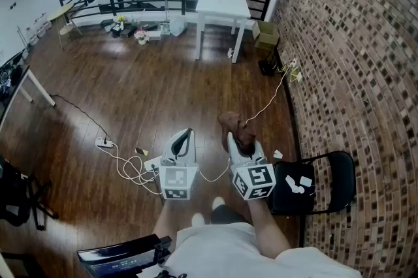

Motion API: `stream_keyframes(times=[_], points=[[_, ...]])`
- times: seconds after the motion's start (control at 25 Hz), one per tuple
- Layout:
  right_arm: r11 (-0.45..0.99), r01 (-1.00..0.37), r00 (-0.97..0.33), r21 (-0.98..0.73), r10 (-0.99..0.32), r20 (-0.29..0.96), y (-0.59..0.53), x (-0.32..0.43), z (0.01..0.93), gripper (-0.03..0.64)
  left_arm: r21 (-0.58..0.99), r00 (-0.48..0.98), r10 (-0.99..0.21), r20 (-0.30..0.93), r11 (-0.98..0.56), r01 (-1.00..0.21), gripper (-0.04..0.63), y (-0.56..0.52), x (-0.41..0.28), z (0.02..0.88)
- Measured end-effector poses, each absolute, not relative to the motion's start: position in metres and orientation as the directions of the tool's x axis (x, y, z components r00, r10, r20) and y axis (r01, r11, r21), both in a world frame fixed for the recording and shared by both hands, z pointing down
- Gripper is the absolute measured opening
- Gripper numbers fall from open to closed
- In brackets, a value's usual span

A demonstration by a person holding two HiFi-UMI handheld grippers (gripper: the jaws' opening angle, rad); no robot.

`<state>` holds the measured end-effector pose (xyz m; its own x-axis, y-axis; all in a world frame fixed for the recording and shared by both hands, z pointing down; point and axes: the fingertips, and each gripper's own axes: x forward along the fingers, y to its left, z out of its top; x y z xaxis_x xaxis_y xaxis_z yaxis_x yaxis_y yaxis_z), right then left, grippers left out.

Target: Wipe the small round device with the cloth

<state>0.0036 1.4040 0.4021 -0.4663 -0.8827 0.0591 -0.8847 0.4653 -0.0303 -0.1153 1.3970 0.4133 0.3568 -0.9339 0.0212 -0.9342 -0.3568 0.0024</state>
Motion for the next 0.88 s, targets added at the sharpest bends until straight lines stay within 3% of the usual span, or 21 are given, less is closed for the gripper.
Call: stream_keyframes(times=[0.36, 0.6, 0.72, 0.88], points=[[0.5, -0.865, -0.501, -0.031, -0.861, 0.087, 1.299, -0.004, 0.436, 0.023, 0.008, 0.305, -0.952, 0.008, -0.305, -0.952, 0.009, 1.308, -0.124, 0.43], [0.586, -0.804, -0.592, 0.1, -0.804, -0.045, 1.19, -0.022, 0.392, 0.023, -0.019, 0.277, -0.96, -0.033, -0.277, -0.961, 0.009, 1.199, -0.136, 0.398], [0.572, -0.813, -0.582, 0.109, -0.808, -0.094, 1.134, -0.005, 0.367, 0.023, -0.028, 0.285, -0.957, -0.06, -0.284, -0.959, 0.009, 1.141, -0.119, 0.384], [0.517, -0.854, -0.519, 0.055, -0.853, -0.058, 1.076, 0.026, 0.375, 0.023, -0.045, 0.324, -0.945, -0.049, -0.322, -0.946, 0.009, 1.087, -0.091, 0.386]])
